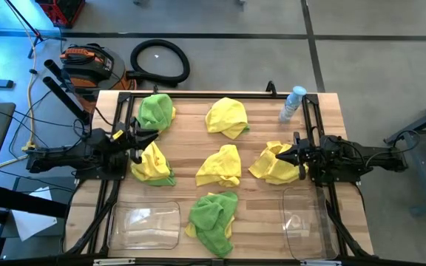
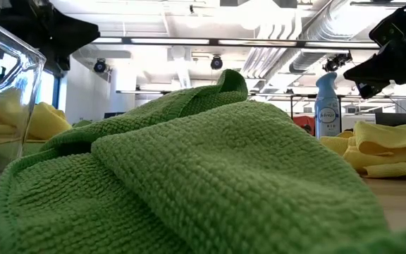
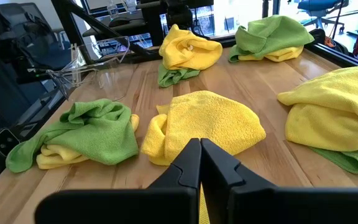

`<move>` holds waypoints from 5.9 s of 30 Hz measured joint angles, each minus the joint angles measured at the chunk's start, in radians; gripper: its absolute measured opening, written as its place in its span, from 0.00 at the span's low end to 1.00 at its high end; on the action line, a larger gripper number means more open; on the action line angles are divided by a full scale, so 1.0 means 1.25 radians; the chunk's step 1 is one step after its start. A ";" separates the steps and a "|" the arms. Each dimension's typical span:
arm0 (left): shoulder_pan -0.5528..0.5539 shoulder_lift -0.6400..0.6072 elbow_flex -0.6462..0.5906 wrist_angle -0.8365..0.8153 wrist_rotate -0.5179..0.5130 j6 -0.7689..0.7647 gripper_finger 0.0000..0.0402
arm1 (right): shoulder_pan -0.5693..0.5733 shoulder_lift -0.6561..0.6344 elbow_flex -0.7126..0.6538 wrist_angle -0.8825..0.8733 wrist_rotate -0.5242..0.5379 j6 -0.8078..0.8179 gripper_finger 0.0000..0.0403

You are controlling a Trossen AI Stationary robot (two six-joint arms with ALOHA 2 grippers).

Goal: Sort microfiber towel by color & place in baskets
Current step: Put the top left green microfiber towel into the left transparent bin

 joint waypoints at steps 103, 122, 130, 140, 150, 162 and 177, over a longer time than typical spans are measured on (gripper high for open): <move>-0.417 0.752 1.123 -1.003 -0.103 -0.501 0.00 | 0.000 0.000 0.000 0.000 0.000 0.000 0.00; -0.811 0.955 1.249 -1.077 -0.192 -0.937 0.00 | 0.000 0.000 0.000 0.000 0.000 0.000 0.00; -0.869 1.085 1.343 -1.175 -0.188 -1.156 0.00 | 0.000 0.000 0.000 0.000 0.000 0.000 0.00; -0.898 1.153 1.315 -1.372 -0.060 -1.400 0.00 | 0.000 0.000 0.000 0.000 0.000 0.000 0.00; -0.905 1.153 1.187 -1.235 0.047 -1.413 0.00 | 0.000 0.000 0.000 -0.001 0.000 0.000 0.00; -0.896 1.162 1.136 -1.332 0.096 -1.427 0.00 | 0.000 0.000 0.000 -0.003 0.000 0.000 0.00; -0.883 1.161 0.847 -1.077 0.137 -1.338 0.00 | 0.000 0.000 0.000 -0.004 0.000 0.000 0.00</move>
